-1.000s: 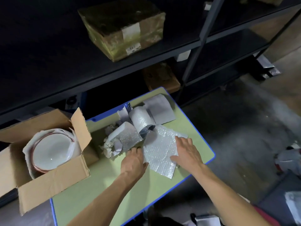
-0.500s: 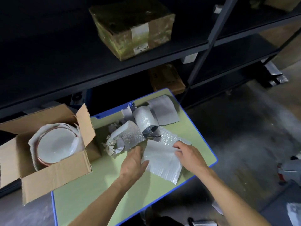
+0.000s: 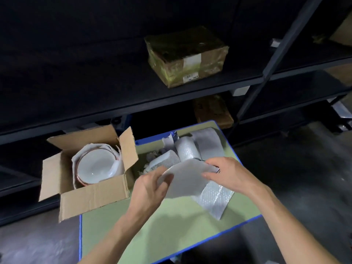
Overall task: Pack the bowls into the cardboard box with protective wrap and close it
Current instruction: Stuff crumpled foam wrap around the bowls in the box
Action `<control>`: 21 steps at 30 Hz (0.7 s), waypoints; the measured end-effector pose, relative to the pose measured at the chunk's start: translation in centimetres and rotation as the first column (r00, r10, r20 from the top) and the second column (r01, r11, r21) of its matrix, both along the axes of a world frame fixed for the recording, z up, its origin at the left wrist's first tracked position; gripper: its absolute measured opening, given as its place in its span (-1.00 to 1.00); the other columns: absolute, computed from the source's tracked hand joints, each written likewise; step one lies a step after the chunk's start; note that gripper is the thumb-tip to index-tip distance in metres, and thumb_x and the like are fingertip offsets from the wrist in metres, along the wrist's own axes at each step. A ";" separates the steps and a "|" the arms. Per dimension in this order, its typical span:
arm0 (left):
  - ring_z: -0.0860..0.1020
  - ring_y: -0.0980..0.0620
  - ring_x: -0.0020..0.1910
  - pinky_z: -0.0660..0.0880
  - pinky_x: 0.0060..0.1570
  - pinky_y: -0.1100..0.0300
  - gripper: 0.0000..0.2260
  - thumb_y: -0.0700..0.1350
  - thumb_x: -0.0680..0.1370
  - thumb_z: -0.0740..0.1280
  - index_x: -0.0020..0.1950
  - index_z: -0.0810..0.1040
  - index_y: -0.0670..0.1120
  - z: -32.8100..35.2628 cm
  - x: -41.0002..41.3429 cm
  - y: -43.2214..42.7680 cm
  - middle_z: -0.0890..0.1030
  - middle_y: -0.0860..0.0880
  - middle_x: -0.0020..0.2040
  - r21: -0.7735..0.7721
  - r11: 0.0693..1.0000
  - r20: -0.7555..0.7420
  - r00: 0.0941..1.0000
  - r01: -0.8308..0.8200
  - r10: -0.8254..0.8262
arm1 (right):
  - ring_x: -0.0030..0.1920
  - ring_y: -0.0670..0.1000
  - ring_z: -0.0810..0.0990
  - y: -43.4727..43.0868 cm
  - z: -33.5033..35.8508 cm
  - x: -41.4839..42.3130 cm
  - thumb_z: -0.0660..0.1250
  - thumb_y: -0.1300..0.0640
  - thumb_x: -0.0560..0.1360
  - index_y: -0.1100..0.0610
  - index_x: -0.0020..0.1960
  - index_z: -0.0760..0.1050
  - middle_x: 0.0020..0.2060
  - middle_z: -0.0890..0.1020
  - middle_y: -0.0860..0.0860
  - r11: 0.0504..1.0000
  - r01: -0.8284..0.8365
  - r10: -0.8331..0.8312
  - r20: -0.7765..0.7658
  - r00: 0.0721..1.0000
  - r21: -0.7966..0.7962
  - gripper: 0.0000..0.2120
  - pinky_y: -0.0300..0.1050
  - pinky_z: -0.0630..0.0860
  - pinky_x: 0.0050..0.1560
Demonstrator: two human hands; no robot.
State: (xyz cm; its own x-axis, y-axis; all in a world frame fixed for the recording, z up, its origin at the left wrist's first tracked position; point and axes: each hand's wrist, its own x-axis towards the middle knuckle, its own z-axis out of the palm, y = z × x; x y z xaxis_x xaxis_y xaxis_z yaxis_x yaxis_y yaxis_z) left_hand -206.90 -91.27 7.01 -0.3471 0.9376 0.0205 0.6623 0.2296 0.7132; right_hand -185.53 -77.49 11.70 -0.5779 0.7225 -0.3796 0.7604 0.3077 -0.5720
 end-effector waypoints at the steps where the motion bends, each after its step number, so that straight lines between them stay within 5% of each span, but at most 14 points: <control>1: 0.36 0.08 -0.39 0.23 -0.45 0.32 -0.81 0.02 0.61 0.32 -0.17 0.45 0.01 0.8 -0.4 -0.3 0.42 0.08 -0.41 0.029 0.999 -0.029 0.999 -0.017 0.018 | -0.35 -0.04 0.39 0.1 0.8 -1.1 0.36 -0.07 0.49 -0.01 -0.25 0.44 -0.34 0.52 0.02 0.998 -0.044 0.044 0.013 0.999 0.042 -0.78 -0.13 0.29 -0.33; 4: 0.43 0.10 -0.36 0.31 -0.42 0.24 -0.94 0.01 0.62 0.26 -0.04 0.47 0.10 2.8 -1.5 -1.3 0.50 0.11 -0.32 0.098 0.993 -0.098 0.992 -0.063 0.073 | -0.32 -0.03 0.42 0.0 2.8 -5.0 0.32 -0.02 0.52 0.04 -0.27 0.35 -0.40 0.49 0.02 0.979 -0.140 0.143 -0.011 0.990 0.149 -0.74 -0.03 0.34 -0.32; 7: 0.38 0.13 -0.32 0.27 -0.38 0.35 -0.91 -0.07 0.64 0.25 -0.02 0.48 0.10 4.4 -3.2 -2.8 0.45 0.22 -0.30 0.195 0.973 -0.124 0.981 -0.124 0.150 | -0.16 -0.02 0.58 -0.3 4.7 -9.0 0.30 -0.02 0.55 -0.07 -0.09 0.51 -0.25 0.62 -0.09 0.937 -0.231 0.261 -0.083 0.962 0.263 -0.94 0.05 0.53 -0.13; 13: 0.45 0.05 -0.21 0.40 -0.29 0.10 -0.87 -0.03 0.66 0.21 -0.06 0.50 0.04 6.3 -8.1 -7.5 0.48 0.15 -0.18 0.286 0.900 -0.202 0.897 -0.329 0.392 | -0.29 -0.01 0.59 -1.9 7.4 -17.5 0.25 -0.01 0.57 -0.02 0.00 0.56 -0.28 0.64 -0.04 0.859 -0.325 0.414 -0.160 0.896 0.396 -0.87 0.05 0.55 -0.17; 21: 0.48 0.21 -0.13 0.33 -0.27 0.29 -0.85 -0.09 0.60 0.27 -0.06 0.45 0.19 8.2 -13.6 -11.6 0.50 0.33 -0.10 0.142 0.789 -0.062 0.790 -0.598 0.610 | -0.02 0.04 0.62 -5.4 9.7 -28.2 0.20 0.10 0.59 -0.16 0.10 0.59 -0.05 0.69 -0.15 0.703 -0.418 0.556 -0.077 0.828 0.575 -0.75 0.05 0.55 -0.04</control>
State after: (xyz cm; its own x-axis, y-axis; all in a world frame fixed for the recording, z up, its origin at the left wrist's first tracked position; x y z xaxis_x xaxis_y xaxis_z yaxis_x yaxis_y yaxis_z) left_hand -220.51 -102.89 15.23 -0.8323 0.5260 0.1750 0.4825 0.5320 0.6958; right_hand -213.68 -82.85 21.38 -0.9226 0.3550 0.1510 0.2866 0.8927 -0.3477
